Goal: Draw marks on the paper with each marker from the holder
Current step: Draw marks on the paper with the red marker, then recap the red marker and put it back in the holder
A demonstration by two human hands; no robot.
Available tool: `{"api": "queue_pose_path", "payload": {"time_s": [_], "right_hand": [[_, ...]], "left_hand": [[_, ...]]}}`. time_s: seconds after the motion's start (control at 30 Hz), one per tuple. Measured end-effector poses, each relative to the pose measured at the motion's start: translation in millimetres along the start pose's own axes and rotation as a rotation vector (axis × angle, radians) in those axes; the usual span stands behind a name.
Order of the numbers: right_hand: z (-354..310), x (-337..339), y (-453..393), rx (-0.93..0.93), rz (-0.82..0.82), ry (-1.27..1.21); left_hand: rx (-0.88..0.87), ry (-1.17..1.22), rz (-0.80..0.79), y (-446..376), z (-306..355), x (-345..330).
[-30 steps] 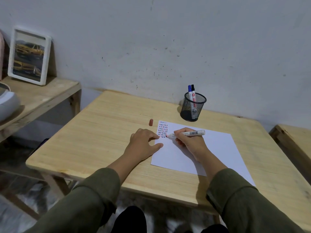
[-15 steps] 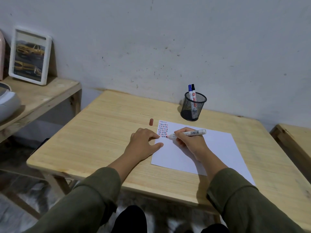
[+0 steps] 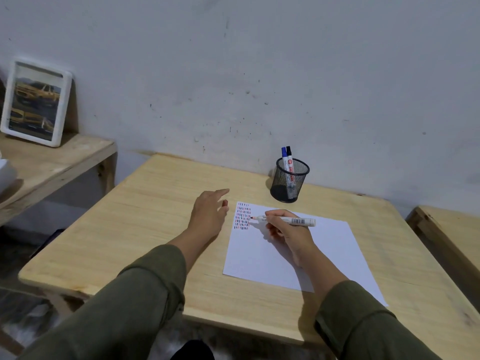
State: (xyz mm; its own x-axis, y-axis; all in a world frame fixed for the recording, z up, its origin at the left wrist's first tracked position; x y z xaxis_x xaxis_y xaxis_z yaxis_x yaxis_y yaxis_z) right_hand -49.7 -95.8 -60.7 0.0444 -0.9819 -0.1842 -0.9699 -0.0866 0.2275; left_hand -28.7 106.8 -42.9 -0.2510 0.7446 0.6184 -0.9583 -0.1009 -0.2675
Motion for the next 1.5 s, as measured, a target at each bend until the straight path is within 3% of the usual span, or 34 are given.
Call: {"api": "queue_pose_path", "payload": {"time_s": [0.17, 0.3, 0.4, 0.5, 0.93, 1.5], "right_hand": [[-7, 6, -4, 0.024, 0.002, 0.014], [-31, 9, -6, 0.091, 0.003, -0.025], [-51, 7, -5, 0.141, -0.011, -0.060], [-66, 3, 0, 0.182, -0.038, -0.063], [-85, 13, 9, 0.230, -0.019, -0.053], [-101, 12, 15, 0.290, -0.059, 0.064]], "left_hand": [[0.074, 0.036, -0.005, -13, -7, -17], [0.243, 0.459, 0.145, -10, 5, -14], [0.335, 0.861, 0.137, -12, 21, -29], [0.340, 1.001, 0.136, -14, 37, -31], [0.306, 1.072, -0.011, -8, 75, -45], [0.416, 1.094, -0.011, -2, 90, -49]]}}
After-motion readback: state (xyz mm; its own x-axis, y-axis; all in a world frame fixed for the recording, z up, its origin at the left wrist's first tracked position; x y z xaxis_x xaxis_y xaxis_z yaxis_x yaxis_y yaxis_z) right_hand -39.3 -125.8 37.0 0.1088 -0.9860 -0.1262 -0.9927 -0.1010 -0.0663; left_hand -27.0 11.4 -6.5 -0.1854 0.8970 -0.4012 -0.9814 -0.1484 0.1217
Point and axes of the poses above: each hand's wrist, its own y-axis away from the middle knuckle, its own x-axis out of the back of the hand, z = x × y, the point moved 10 cm from there along -y, towards the middle knuckle, and after that the axes turned 7 degrees about -x, right-handed, at the moved point
